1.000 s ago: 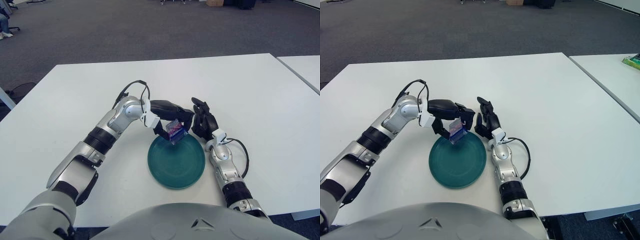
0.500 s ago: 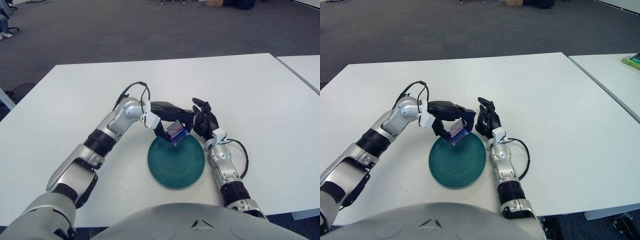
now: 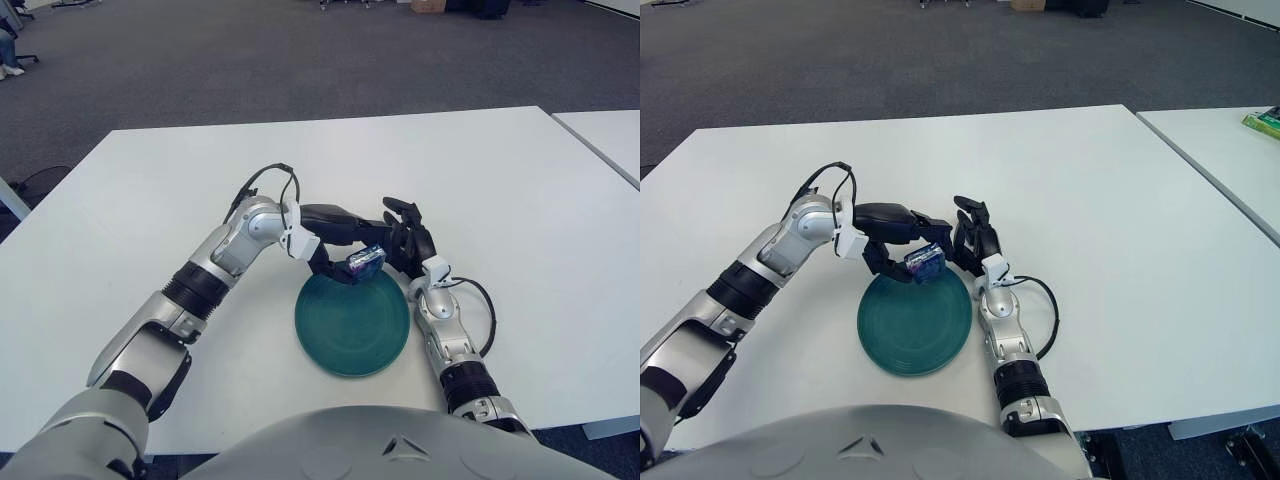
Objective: Put the gum into the plate.
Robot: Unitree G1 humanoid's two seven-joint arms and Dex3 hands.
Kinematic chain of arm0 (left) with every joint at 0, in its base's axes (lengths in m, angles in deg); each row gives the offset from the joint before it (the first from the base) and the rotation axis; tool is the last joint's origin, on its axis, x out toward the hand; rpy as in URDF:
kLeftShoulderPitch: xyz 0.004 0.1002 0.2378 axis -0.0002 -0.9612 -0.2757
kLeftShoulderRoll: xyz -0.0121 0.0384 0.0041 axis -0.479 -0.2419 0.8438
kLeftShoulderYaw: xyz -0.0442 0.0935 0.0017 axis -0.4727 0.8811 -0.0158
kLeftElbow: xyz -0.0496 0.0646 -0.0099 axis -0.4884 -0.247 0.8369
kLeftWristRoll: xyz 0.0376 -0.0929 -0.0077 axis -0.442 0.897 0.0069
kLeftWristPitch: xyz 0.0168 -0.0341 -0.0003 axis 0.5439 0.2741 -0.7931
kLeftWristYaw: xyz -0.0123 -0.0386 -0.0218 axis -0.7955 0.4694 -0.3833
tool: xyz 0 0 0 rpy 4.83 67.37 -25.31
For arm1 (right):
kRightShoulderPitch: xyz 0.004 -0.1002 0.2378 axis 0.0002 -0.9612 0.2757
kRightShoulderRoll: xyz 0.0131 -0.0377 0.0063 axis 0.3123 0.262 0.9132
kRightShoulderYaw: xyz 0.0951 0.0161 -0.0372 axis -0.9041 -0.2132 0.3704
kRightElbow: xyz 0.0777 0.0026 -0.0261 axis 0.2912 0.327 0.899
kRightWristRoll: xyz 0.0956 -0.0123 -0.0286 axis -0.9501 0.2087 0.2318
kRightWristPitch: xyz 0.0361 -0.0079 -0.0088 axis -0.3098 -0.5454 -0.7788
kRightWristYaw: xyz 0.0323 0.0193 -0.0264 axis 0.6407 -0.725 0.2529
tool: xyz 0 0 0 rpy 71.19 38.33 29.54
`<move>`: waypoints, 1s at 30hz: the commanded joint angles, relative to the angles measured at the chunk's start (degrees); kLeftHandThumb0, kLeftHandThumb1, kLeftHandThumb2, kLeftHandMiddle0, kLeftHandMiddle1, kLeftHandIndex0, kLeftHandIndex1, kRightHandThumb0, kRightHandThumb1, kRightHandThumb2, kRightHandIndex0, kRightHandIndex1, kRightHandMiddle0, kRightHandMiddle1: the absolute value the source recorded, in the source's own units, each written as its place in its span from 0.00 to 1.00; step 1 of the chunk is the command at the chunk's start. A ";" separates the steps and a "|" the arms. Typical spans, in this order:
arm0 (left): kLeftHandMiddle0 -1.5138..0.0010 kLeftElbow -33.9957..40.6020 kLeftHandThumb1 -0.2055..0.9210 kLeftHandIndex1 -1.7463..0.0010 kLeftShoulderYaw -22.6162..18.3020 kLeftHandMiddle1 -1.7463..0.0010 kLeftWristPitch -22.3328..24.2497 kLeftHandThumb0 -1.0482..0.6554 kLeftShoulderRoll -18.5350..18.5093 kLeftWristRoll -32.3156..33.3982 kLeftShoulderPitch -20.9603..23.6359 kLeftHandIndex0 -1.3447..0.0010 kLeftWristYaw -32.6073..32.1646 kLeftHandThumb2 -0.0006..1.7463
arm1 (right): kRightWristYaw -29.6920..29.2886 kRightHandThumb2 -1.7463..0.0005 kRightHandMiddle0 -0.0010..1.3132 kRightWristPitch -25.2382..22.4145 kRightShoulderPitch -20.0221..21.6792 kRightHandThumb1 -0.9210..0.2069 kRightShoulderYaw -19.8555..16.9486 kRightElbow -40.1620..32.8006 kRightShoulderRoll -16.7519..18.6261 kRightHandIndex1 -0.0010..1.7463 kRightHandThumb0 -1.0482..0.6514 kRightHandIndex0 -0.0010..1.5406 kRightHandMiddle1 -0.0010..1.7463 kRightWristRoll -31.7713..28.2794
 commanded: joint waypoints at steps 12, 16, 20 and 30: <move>0.75 5.50 0.95 0.45 0.30 0.75 3.18 0.21 -2.39 4.51 -1.17 0.99 5.58 0.31 | 3.11 0.43 0.04 -1.84 1.85 0.00 -3.89 16.66 -0.68 0.02 0.19 0.25 0.53 -4.61; 0.81 4.93 0.99 0.59 1.16 0.86 -0.59 0.12 -3.41 4.95 -0.38 1.00 7.54 0.30 | 1.85 0.43 0.04 -1.07 6.37 0.00 -6.10 24.66 -0.25 0.02 0.20 0.25 0.53 -5.57; 0.87 2.73 1.00 0.75 1.99 0.94 -6.85 0.04 -4.07 4.64 2.33 1.00 8.95 0.32 | -0.28 0.42 0.04 0.33 7.83 0.00 -6.37 27.11 -0.09 0.02 0.21 0.26 0.53 -4.53; 0.99 -2.14 1.00 0.98 2.62 1.00 -20.81 0.00 -5.28 3.27 5.22 1.00 7.91 0.36 | -4.58 0.40 0.04 5.09 11.03 0.00 -6.09 33.48 -0.29 0.03 0.23 0.28 0.53 -2.24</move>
